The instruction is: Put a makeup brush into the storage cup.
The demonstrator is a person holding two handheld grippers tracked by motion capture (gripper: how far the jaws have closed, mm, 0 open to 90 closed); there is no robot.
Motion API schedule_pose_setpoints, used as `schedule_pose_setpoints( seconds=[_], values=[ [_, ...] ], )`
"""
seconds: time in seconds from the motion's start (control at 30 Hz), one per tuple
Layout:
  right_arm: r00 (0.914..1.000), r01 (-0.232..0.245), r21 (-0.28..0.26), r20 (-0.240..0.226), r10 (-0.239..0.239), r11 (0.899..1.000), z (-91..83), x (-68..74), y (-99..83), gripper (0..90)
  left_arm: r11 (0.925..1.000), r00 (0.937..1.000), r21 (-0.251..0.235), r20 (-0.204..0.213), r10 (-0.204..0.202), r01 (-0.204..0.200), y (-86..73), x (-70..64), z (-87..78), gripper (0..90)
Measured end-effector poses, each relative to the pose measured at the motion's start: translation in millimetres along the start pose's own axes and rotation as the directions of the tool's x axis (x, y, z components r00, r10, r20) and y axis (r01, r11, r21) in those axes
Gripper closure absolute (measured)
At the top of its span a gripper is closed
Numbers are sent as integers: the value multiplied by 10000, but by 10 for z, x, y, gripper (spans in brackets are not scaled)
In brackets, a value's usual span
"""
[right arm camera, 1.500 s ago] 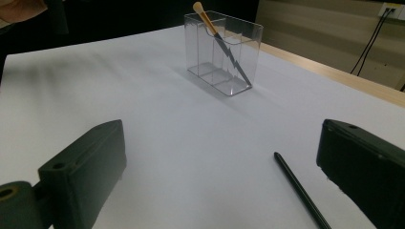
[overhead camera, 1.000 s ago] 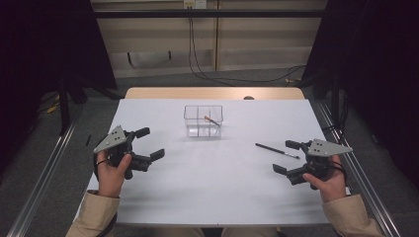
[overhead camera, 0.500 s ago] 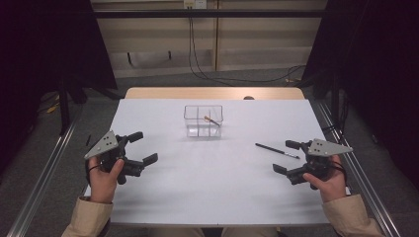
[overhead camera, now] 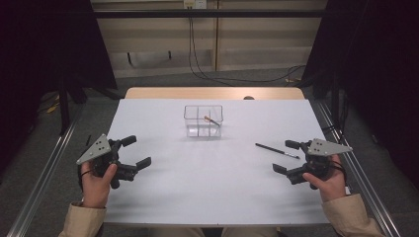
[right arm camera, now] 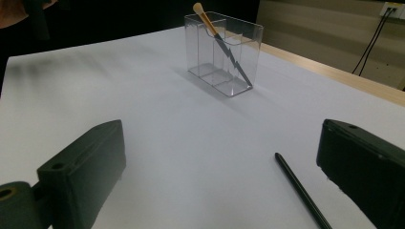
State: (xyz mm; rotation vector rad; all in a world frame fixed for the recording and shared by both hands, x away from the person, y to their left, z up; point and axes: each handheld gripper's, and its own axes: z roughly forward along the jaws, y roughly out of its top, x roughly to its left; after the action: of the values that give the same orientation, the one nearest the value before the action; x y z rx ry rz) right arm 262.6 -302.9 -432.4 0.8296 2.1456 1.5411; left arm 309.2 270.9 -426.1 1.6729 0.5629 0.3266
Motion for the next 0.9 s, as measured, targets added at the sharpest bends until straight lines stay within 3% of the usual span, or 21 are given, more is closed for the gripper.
schedule_pose_setpoints(
  seconds=[0.4,0.9],
  values=[
    [9999,7,58,-122,-7,10000,62,-14,14,21,9999,9999,124,-145,69,-67,-43,6,-107,0],
    [9999,-170,-34,1,170,9998,94,-89,34,22,9997,10000,262,-72,-16,17,-87,8,-84,0]
  ],
)
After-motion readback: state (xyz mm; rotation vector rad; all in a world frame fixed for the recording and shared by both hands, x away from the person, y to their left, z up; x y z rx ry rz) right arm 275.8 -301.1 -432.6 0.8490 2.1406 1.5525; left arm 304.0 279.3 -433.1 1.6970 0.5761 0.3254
